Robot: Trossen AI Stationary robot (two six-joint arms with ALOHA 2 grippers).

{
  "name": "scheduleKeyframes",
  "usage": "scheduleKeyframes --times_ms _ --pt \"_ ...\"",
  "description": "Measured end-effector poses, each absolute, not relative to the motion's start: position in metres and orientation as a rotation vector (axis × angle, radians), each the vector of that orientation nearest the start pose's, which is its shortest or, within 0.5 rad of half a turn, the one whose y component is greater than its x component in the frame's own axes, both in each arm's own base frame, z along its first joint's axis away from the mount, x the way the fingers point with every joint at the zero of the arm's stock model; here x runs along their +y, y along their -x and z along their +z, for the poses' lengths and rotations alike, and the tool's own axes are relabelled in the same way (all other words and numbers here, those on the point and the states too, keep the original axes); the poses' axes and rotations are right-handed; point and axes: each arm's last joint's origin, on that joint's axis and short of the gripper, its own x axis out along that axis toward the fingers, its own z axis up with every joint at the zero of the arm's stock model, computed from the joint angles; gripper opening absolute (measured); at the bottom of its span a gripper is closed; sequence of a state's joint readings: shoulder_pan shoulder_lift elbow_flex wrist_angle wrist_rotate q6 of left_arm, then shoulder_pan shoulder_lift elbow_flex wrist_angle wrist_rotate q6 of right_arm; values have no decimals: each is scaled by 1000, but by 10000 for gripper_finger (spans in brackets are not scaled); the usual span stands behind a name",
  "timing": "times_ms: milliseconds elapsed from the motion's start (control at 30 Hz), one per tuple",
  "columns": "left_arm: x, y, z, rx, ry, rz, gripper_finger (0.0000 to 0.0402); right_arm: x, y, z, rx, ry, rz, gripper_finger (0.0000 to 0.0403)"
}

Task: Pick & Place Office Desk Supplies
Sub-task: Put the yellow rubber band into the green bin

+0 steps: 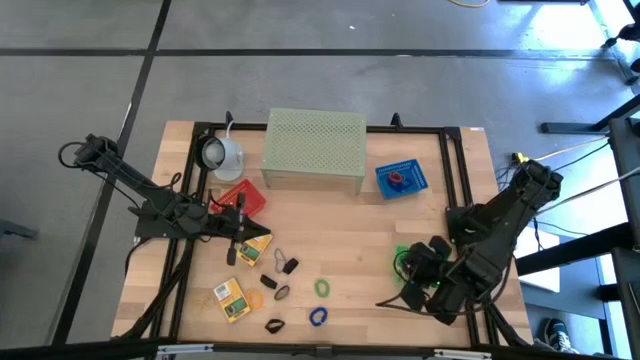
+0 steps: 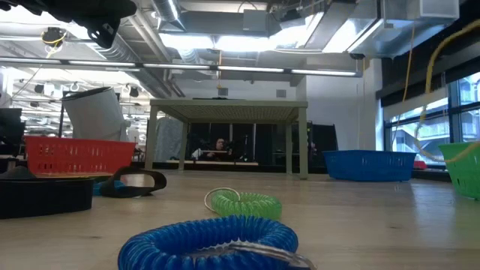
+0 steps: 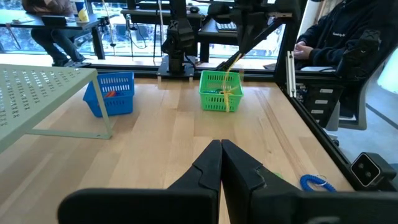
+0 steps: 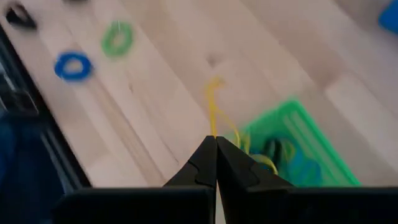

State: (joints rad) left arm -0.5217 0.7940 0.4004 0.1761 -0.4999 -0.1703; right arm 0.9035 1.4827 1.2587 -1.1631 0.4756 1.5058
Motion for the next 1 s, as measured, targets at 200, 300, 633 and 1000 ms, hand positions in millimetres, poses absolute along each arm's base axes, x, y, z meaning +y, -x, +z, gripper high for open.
scheduleKeyframes --times_ms 200,300,633,1000 --pt "-75 -159 233 191 63 -5 4 195 -158 276 1177 -446 -555 2" --pt "-75 -159 233 191 63 -5 4 190 -149 276 1228 -457 -668 2" --pt "-75 -159 233 191 63 -5 4 181 -136 277 1321 -481 -869 2" --pt "-75 -159 233 191 63 -5 4 187 -148 277 1098 -475 -750 2"
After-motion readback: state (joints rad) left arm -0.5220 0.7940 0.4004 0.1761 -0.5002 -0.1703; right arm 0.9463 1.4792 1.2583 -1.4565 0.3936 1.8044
